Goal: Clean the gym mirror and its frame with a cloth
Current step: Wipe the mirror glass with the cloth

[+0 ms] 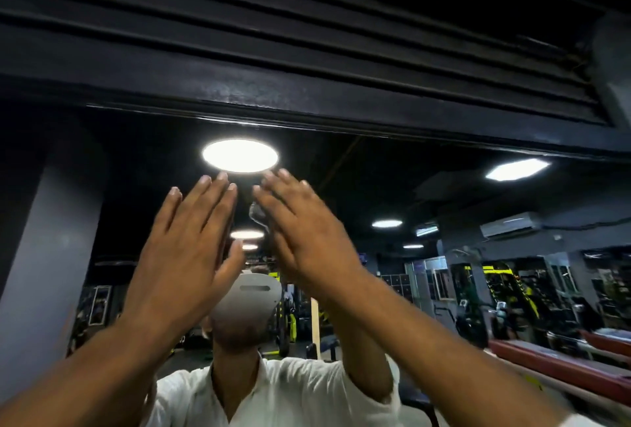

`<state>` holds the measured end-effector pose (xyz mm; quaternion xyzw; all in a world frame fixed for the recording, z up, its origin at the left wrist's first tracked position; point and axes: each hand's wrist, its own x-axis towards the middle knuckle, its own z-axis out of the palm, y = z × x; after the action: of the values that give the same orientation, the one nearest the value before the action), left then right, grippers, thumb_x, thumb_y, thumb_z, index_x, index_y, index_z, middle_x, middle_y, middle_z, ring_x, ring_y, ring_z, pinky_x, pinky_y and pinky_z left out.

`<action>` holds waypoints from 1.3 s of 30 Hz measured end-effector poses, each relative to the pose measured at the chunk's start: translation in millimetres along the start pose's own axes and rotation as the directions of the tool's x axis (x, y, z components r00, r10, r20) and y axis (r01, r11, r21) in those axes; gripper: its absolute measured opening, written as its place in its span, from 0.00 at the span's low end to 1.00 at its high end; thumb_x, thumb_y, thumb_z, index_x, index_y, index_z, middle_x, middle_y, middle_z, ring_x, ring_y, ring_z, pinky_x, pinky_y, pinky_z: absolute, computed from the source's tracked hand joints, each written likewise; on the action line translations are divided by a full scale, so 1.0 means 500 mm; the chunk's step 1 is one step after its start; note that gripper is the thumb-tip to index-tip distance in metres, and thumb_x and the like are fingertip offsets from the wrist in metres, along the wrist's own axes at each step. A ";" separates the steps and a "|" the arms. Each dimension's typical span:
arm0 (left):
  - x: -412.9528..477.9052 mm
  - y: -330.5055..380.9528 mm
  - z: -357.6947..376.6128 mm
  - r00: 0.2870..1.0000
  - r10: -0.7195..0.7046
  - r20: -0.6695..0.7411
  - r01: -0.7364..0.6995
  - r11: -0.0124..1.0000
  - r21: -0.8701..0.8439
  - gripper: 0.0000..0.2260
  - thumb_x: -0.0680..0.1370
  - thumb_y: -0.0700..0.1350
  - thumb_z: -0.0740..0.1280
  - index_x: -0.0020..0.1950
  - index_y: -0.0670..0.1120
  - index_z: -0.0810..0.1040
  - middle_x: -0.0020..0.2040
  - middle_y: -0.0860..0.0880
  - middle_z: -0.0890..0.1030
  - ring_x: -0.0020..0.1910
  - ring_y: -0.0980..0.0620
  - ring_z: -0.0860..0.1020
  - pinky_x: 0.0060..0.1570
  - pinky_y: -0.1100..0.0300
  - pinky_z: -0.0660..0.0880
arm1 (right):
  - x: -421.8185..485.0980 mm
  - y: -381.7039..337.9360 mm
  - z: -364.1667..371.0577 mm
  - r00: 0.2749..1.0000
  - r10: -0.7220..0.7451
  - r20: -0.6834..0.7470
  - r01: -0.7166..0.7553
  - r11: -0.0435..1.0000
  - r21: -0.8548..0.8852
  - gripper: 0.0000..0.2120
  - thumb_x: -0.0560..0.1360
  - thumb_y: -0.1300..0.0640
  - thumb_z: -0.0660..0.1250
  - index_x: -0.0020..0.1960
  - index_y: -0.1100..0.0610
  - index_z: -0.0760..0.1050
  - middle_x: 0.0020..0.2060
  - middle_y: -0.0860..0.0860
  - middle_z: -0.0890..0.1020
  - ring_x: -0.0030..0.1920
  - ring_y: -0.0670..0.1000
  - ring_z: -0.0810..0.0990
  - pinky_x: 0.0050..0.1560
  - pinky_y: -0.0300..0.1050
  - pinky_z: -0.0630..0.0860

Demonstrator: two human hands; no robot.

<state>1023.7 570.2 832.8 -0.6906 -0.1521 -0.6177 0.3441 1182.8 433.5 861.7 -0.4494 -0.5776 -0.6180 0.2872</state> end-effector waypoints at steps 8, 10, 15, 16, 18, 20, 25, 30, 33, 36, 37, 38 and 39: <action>-0.007 0.006 0.011 0.989 0.135 0.065 -0.142 0.981 0.135 0.35 0.84 0.59 0.51 0.86 0.40 0.56 0.86 0.41 0.56 0.86 0.43 0.54 0.82 0.38 0.55 | 0.058 0.171 -0.064 0.524 0.785 -0.331 -0.762 0.606 0.228 0.23 0.85 0.62 0.59 0.79 0.65 0.67 0.81 0.63 0.63 0.83 0.61 0.56 0.81 0.64 0.55; -0.007 0.006 0.011 0.989 0.132 0.064 -0.140 0.980 0.143 0.35 0.84 0.59 0.51 0.86 0.40 0.56 0.87 0.41 0.56 0.86 0.44 0.53 0.82 0.39 0.55 | 0.119 0.101 -0.022 0.633 0.694 -0.342 -0.669 0.713 0.209 0.23 0.80 0.68 0.62 0.74 0.73 0.68 0.76 0.71 0.66 0.79 0.70 0.60 0.77 0.73 0.57; -0.006 0.003 0.007 0.991 0.123 0.055 -0.129 0.985 0.115 0.35 0.84 0.60 0.54 0.84 0.39 0.61 0.85 0.40 0.61 0.86 0.45 0.55 0.83 0.41 0.53 | 0.143 -0.083 0.042 0.985 0.148 -0.089 -0.144 0.988 0.052 0.22 0.85 0.57 0.59 0.79 0.55 0.68 0.82 0.54 0.64 0.84 0.54 0.55 0.84 0.56 0.55; -0.006 0.002 0.004 0.990 0.124 0.059 -0.131 0.984 0.119 0.35 0.84 0.59 0.54 0.84 0.39 0.62 0.85 0.40 0.61 0.86 0.45 0.55 0.83 0.41 0.54 | 0.138 -0.061 0.026 0.998 0.060 -0.032 -0.058 0.996 0.065 0.22 0.85 0.57 0.61 0.79 0.54 0.69 0.81 0.53 0.65 0.83 0.54 0.57 0.83 0.55 0.58; -0.004 0.000 0.002 0.990 0.132 0.056 -0.139 0.982 0.124 0.35 0.83 0.59 0.54 0.85 0.40 0.59 0.86 0.42 0.59 0.86 0.45 0.55 0.82 0.41 0.55 | 0.114 0.016 -0.013 0.999 0.035 0.006 -0.035 0.999 0.026 0.21 0.82 0.60 0.63 0.75 0.51 0.74 0.79 0.51 0.69 0.81 0.53 0.62 0.81 0.55 0.62; -0.004 0.000 0.004 0.990 0.130 0.051 -0.135 0.983 0.123 0.35 0.83 0.59 0.54 0.86 0.42 0.58 0.86 0.43 0.57 0.86 0.46 0.55 0.82 0.41 0.55 | 0.068 0.103 -0.049 0.962 0.257 -0.095 -0.255 0.966 0.026 0.19 0.82 0.61 0.61 0.71 0.50 0.76 0.79 0.50 0.69 0.81 0.51 0.63 0.81 0.56 0.62; -0.021 0.019 -0.002 0.995 0.100 0.026 -0.102 0.991 0.091 0.33 0.83 0.57 0.55 0.86 0.42 0.59 0.86 0.42 0.58 0.85 0.45 0.56 0.83 0.42 0.52 | -0.085 0.093 -0.048 0.860 0.473 -0.192 -0.466 0.881 0.083 0.26 0.83 0.57 0.53 0.80 0.53 0.67 0.82 0.51 0.64 0.84 0.49 0.55 0.84 0.56 0.54; -0.123 0.132 0.003 0.952 0.284 0.117 -0.289 0.957 0.026 0.32 0.84 0.54 0.56 0.85 0.40 0.60 0.86 0.41 0.56 0.86 0.42 0.55 0.82 0.36 0.57 | -0.342 -0.029 -0.045 0.943 -0.263 0.204 0.258 0.965 0.052 0.27 0.83 0.66 0.64 0.81 0.62 0.65 0.81 0.61 0.65 0.83 0.60 0.58 0.81 0.62 0.60; -0.152 0.188 0.013 0.940 0.301 0.162 -0.304 0.953 -0.003 0.33 0.83 0.53 0.57 0.86 0.40 0.58 0.87 0.41 0.55 0.86 0.42 0.53 0.82 0.35 0.56 | -0.323 0.075 -0.082 0.948 -0.225 0.225 0.235 0.972 -0.021 0.26 0.84 0.65 0.63 0.81 0.61 0.65 0.82 0.59 0.64 0.83 0.58 0.58 0.82 0.60 0.58; -0.152 0.197 0.016 0.947 0.258 0.191 -0.266 0.964 0.015 0.34 0.83 0.54 0.57 0.86 0.41 0.57 0.87 0.41 0.54 0.86 0.42 0.52 0.82 0.35 0.54 | -0.264 0.149 -0.113 0.977 0.214 0.016 -0.213 0.975 -0.059 0.27 0.83 0.62 0.59 0.82 0.57 0.64 0.83 0.56 0.62 0.84 0.54 0.55 0.84 0.57 0.52; -0.154 0.199 0.017 0.950 0.248 0.192 -0.255 0.967 0.013 0.34 0.83 0.54 0.57 0.86 0.40 0.56 0.87 0.41 0.54 0.86 0.42 0.52 0.82 0.35 0.54 | -0.256 0.150 -0.113 0.940 0.335 -0.062 -0.337 0.941 -0.033 0.27 0.83 0.62 0.58 0.82 0.55 0.63 0.83 0.54 0.62 0.84 0.52 0.54 0.84 0.58 0.52; -0.156 0.205 0.017 0.953 0.236 0.190 -0.243 0.970 0.015 0.33 0.83 0.53 0.56 0.86 0.40 0.56 0.87 0.41 0.53 0.86 0.42 0.51 0.82 0.35 0.54 | -0.256 0.132 -0.106 0.905 0.411 -0.109 -0.414 0.910 -0.001 0.28 0.83 0.63 0.57 0.82 0.55 0.63 0.83 0.54 0.62 0.85 0.52 0.54 0.84 0.57 0.53; -0.159 0.216 0.017 0.957 0.223 0.186 -0.230 0.973 0.017 0.33 0.83 0.53 0.56 0.86 0.40 0.56 0.87 0.40 0.53 0.87 0.42 0.51 0.82 0.34 0.53 | -0.266 0.103 -0.094 0.892 0.436 -0.119 -0.437 0.899 0.022 0.28 0.82 0.64 0.58 0.82 0.56 0.63 0.83 0.54 0.62 0.85 0.52 0.53 0.84 0.57 0.52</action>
<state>1083.4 515.5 725.4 -0.7506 -0.1146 -0.5052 0.4103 1274.9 357.1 770.5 -0.5302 -0.4416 -0.5655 0.4518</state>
